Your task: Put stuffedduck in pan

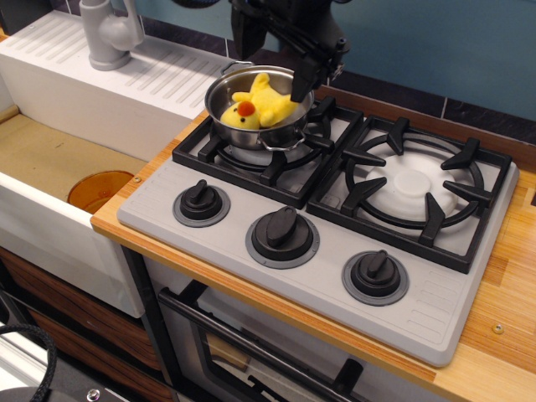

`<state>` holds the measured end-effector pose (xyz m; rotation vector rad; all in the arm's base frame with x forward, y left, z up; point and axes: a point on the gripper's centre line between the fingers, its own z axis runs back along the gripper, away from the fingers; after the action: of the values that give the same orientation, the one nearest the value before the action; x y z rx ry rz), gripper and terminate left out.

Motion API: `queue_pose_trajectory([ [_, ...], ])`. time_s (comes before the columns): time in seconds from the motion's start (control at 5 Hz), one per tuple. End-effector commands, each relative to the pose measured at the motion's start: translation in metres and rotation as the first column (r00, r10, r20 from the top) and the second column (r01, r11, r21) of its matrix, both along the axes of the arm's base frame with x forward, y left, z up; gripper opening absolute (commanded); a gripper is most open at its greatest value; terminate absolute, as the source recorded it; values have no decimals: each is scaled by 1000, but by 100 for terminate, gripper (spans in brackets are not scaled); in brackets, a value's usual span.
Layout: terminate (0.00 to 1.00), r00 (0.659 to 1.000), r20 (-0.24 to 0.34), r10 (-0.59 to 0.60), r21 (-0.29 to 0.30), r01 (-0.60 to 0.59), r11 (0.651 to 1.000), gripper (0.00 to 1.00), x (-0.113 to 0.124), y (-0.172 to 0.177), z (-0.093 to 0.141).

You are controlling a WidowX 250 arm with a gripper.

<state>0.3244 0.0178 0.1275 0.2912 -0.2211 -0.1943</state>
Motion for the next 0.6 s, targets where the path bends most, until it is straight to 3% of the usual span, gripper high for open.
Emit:
queue_pose_trajectory([
  [0.0,0,996,82,-32,-41,36,998,100,1,-15,22],
  [0.4,0,997,75,-21,-64,26,998,100,0,-37,21],
])
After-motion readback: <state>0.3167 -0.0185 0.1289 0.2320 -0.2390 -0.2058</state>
